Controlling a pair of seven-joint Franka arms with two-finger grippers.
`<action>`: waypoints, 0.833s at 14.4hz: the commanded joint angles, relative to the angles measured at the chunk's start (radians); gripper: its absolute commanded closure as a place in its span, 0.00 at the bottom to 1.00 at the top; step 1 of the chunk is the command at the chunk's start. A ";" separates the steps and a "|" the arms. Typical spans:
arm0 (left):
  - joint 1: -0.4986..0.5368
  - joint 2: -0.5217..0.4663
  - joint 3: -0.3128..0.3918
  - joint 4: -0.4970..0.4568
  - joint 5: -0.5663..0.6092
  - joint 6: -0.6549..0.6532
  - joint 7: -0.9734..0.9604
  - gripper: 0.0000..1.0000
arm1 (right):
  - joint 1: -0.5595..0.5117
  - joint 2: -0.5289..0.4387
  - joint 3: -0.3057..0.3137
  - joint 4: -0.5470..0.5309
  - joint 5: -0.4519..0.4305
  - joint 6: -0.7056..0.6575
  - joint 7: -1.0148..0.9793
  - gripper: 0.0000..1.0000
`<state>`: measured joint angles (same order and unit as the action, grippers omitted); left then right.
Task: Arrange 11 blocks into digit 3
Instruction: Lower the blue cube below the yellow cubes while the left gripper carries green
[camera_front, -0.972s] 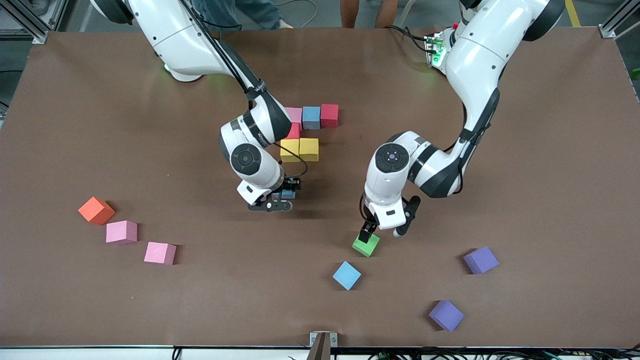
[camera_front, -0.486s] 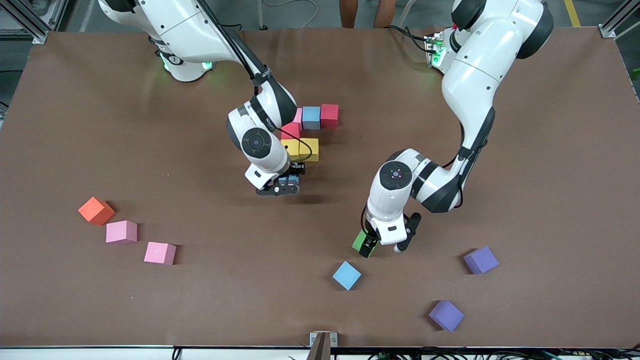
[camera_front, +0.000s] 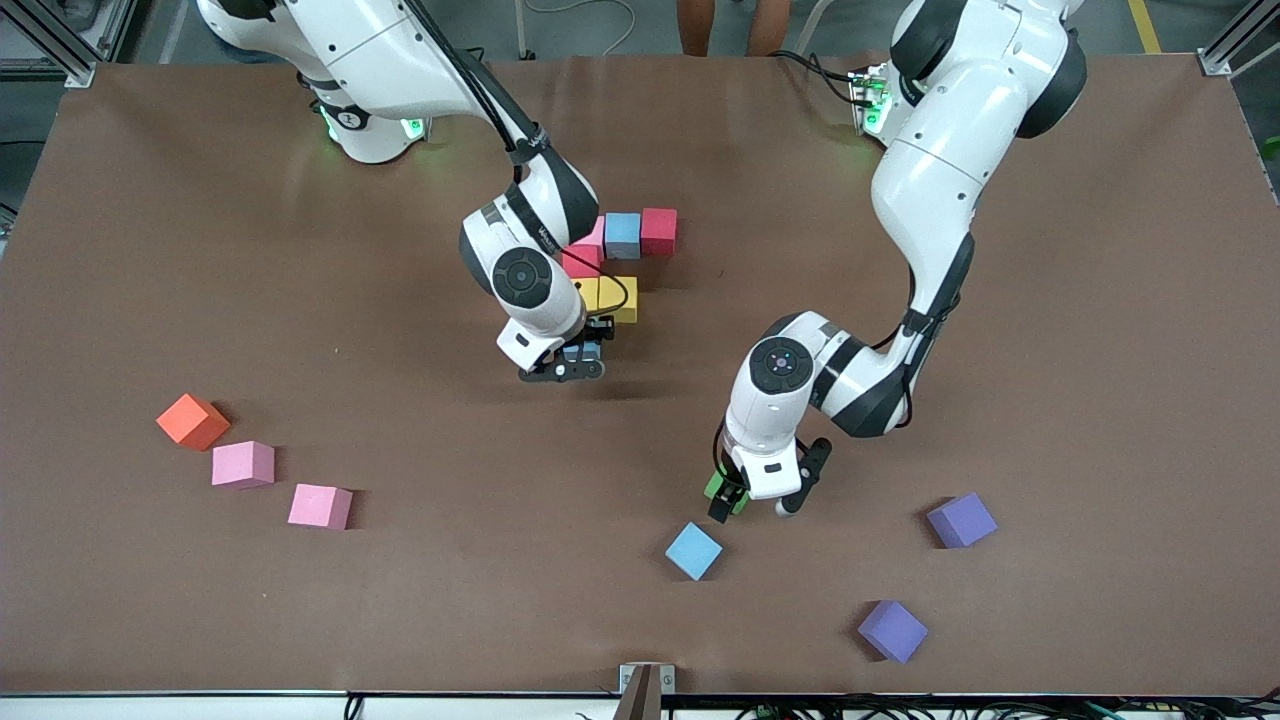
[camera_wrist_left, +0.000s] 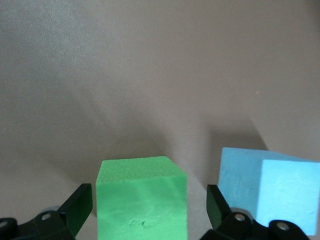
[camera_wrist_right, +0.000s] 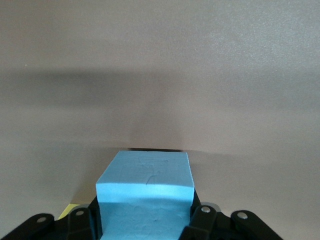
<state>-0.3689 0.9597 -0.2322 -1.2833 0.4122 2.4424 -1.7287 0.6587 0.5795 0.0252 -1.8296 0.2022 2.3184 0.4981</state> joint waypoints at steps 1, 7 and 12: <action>-0.016 0.021 0.002 0.039 0.019 -0.077 0.044 0.00 | 0.007 -0.035 -0.007 -0.048 0.014 0.015 -0.007 0.61; -0.016 0.033 -0.006 0.108 0.008 -0.169 0.075 0.00 | 0.004 -0.032 -0.007 -0.050 0.016 0.016 -0.003 0.61; -0.018 0.036 -0.003 0.119 0.008 -0.169 0.077 0.00 | 0.005 -0.026 -0.007 -0.054 0.016 0.038 -0.003 0.61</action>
<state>-0.3802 0.9721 -0.2341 -1.2034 0.4122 2.2940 -1.6685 0.6587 0.5796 0.0231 -1.8454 0.2022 2.3354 0.4982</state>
